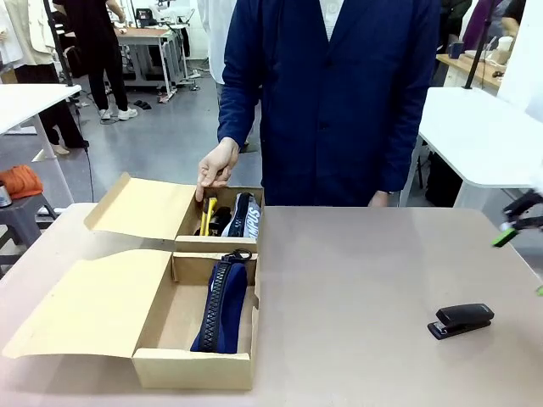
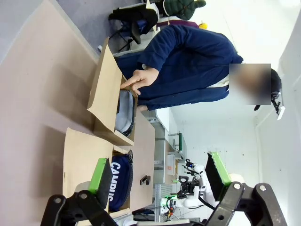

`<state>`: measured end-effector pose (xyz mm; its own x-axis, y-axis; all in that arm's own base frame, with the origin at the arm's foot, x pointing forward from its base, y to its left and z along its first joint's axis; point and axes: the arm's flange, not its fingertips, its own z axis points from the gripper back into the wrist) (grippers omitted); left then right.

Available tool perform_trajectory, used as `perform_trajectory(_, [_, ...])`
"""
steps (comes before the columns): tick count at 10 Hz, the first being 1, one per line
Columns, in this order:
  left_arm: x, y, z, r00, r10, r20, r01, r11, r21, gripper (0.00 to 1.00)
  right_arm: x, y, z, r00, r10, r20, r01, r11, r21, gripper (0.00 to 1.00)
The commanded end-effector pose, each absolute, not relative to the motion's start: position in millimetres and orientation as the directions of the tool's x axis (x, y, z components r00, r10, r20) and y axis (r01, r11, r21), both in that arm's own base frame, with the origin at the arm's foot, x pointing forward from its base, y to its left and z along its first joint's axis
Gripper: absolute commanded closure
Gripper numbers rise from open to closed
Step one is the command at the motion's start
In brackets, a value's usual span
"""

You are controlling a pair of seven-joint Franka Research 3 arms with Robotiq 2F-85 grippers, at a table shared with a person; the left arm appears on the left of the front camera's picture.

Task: Place items inside the box.
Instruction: Pick up a Pencil pouch or Stapler and place it inside the Mailer Box closest to the robot.

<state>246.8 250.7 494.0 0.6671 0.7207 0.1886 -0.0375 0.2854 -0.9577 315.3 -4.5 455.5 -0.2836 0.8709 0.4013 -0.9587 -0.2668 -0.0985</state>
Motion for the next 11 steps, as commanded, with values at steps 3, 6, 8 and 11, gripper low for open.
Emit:
perform_trajectory(3, [246.4, 250.5, 494.6, 0.662, 0.721, 0.204, -0.010, 0.281, -0.960, 0.00, 318.5, 2.4, 447.3, -0.295, 0.880, 0.372, -0.954, -0.292, -0.067, 0.00])
perform_trajectory(6, [246.4, 250.5, 494.6, 0.662, 0.721, 0.204, -0.010, 0.281, -0.960, 0.00, 337.5, 29.7, 400.2, -0.142, 0.960, 0.243, -0.990, -0.137, -0.036, 0.00])
perform_trajectory(8, [246.4, 250.5, 494.6, 0.662, 0.721, 0.204, -0.010, 0.281, -0.960, 0.00, 350.6, 28.0, 359.0, -0.076, 0.978, 0.195, -0.997, -0.072, -0.027, 0.00])
perform_trajectory(11, [246.4, 250.5, 494.6, 0.662, 0.721, 0.204, -0.010, 0.281, -0.960, 0.00, 350.3, 27.4, 306.2, -0.046, 0.974, 0.222, -0.996, -0.062, 0.065, 0.00])
